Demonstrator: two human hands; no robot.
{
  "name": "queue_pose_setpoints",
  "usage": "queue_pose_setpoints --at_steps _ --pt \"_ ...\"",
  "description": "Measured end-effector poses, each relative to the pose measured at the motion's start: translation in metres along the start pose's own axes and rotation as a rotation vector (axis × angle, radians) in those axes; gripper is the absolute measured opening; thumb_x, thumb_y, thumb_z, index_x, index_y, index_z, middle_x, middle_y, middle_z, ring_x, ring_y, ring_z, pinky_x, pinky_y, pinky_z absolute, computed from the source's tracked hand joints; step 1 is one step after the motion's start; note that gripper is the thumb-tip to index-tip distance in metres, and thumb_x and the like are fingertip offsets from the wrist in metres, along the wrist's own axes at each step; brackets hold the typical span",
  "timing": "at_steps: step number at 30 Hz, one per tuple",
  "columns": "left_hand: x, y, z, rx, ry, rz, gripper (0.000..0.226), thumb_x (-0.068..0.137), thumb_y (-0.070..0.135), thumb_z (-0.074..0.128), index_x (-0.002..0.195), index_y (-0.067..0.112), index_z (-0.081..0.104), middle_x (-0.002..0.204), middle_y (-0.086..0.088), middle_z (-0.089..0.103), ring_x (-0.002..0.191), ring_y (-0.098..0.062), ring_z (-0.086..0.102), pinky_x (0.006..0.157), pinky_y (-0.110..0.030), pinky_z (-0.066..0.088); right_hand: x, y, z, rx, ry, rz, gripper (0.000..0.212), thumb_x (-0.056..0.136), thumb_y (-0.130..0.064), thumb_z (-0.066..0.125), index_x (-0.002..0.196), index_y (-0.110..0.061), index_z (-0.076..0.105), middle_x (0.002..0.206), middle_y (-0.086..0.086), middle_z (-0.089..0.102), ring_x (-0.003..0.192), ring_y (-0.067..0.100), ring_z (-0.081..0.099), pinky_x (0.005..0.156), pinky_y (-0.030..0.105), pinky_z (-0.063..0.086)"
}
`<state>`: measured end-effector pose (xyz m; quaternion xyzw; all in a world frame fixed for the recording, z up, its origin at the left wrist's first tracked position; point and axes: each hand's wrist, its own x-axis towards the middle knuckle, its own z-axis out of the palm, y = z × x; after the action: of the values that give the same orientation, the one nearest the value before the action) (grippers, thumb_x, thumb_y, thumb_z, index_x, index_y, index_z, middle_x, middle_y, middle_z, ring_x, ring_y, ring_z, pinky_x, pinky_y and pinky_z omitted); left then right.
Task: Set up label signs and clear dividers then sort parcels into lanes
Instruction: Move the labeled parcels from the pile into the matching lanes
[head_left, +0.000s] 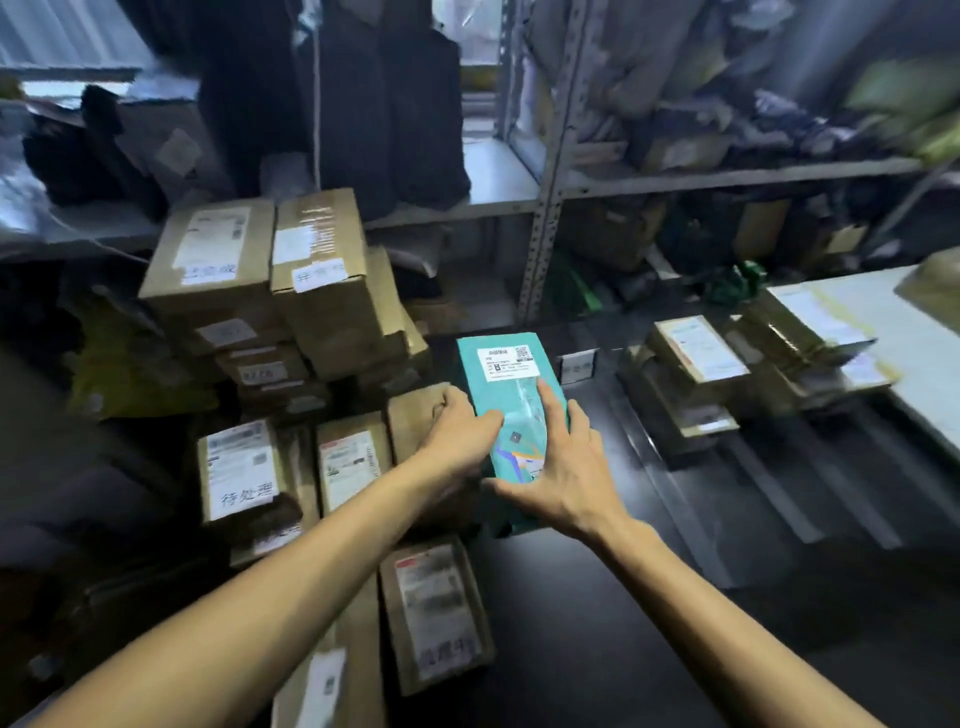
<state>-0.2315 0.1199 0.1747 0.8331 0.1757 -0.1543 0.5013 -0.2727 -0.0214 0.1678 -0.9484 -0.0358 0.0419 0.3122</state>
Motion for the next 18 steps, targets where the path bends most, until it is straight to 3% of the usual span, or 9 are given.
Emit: queue_pose_setpoints --at_steps 2,5,7,8,9,10,11,14,18 --pt "-0.001 0.020 0.027 0.075 -0.007 0.043 0.048 0.089 0.029 0.055 0.129 0.011 0.035 0.135 -0.011 0.054 0.116 -0.029 0.060 0.097 -0.046 0.051 0.000 0.027 -0.022 0.154 0.024 -0.021 0.105 0.071 -0.058 0.077 0.155 -0.029 0.019 0.144 0.004 0.043 0.125 0.025 0.049 0.107 0.045 0.041" --pt "0.001 0.043 0.062 0.111 -0.051 0.058 0.045 0.088 0.028 0.056 0.125 0.012 0.035 0.131 -0.010 0.057 0.113 -0.028 0.062 0.096 -0.046 0.052 -0.002 0.062 -0.054 0.525 0.117 0.073 0.057 0.091 -0.034 0.061 0.143 -0.037 0.036 0.138 0.001 0.052 0.121 0.015 0.057 0.104 0.040 0.047" --pt "0.003 0.058 0.088 0.082 -0.083 0.059 0.034 0.092 0.028 0.054 0.119 0.016 0.037 0.125 -0.007 0.061 0.105 -0.025 0.067 0.092 -0.046 0.055 -0.003 0.086 -0.075 0.787 0.137 0.188 0.037 0.101 -0.021 0.045 0.134 -0.038 0.039 0.133 0.007 0.057 0.099 0.004 0.067 0.083 0.020 0.054" --pt "0.004 0.063 0.098 0.059 -0.098 0.058 0.030 0.094 0.028 0.053 0.117 0.017 0.037 0.121 -0.005 0.064 0.100 -0.022 0.069 0.089 -0.046 0.057 -0.002 0.097 -0.084 0.811 0.140 0.227 0.032 0.105 -0.018 0.039 0.133 -0.033 0.042 0.136 0.009 0.055 0.098 0.001 0.066 0.078 0.013 0.051" --pt "0.004 0.071 0.112 0.033 -0.115 0.058 0.028 0.095 0.027 0.052 0.116 0.018 0.037 0.116 -0.003 0.067 0.094 -0.020 0.071 0.085 -0.045 0.059 -0.002 0.110 -0.095 0.847 0.146 0.253 0.026 0.106 -0.017 0.035 0.125 -0.029 0.049 0.141 0.009 0.051 0.107 0.004 0.063 0.082 0.014 0.048" --pt "0.004 0.078 0.124 0.009 -0.131 0.055 0.027 0.096 0.027 0.050 0.117 0.017 0.037 0.110 -0.002 0.069 0.089 -0.018 0.073 0.081 -0.044 0.061 -0.003 0.121 -0.104 0.851 0.164 0.252 0.026 0.106 -0.017 0.035 0.118 -0.027 0.055 0.146 0.009 0.048 0.117 0.011 0.059 0.089 0.020 0.046" --pt "0.003 0.087 0.137 -0.011 -0.148 0.052 0.027 0.096 0.026 0.049 0.119 0.016 0.036 0.105 -0.001 0.070 0.085 -0.017 0.074 0.076 -0.040 0.061 -0.004 0.131 -0.115 0.851 0.178 0.237 0.028 0.105 -0.019 0.036 0.123 -0.030 0.055 0.148 0.009 0.046 0.123 0.018 0.056 0.096 0.029 0.046" --pt "0.003 0.114 0.167 -0.019 -0.209 0.063 0.028 0.097 0.021 0.042 0.123 0.012 0.039 0.100 0.000 0.072 0.079 -0.015 0.074 0.061 -0.031 0.058 -0.005 0.156 -0.143 0.841 0.157 0.199 0.055 0.091 -0.036 0.047 0.146 -0.028 0.042 0.137 0.009 0.053 0.121 0.024 0.059 0.102 0.049 0.048" --pt "0.003 0.151 0.198 -0.103 -0.282 0.079 0.040 0.089 0.014 0.035 0.129 0.016 0.043 0.115 -0.005 0.069 0.091 -0.024 0.073 0.073 -0.047 0.061 -0.010 0.187 -0.163 0.360 0.208 0.151 0.073 0.080 -0.053 0.072 0.145 -0.039 0.040 0.142 -0.004 0.034 0.133 0.017 0.040 0.113 0.042 0.038"
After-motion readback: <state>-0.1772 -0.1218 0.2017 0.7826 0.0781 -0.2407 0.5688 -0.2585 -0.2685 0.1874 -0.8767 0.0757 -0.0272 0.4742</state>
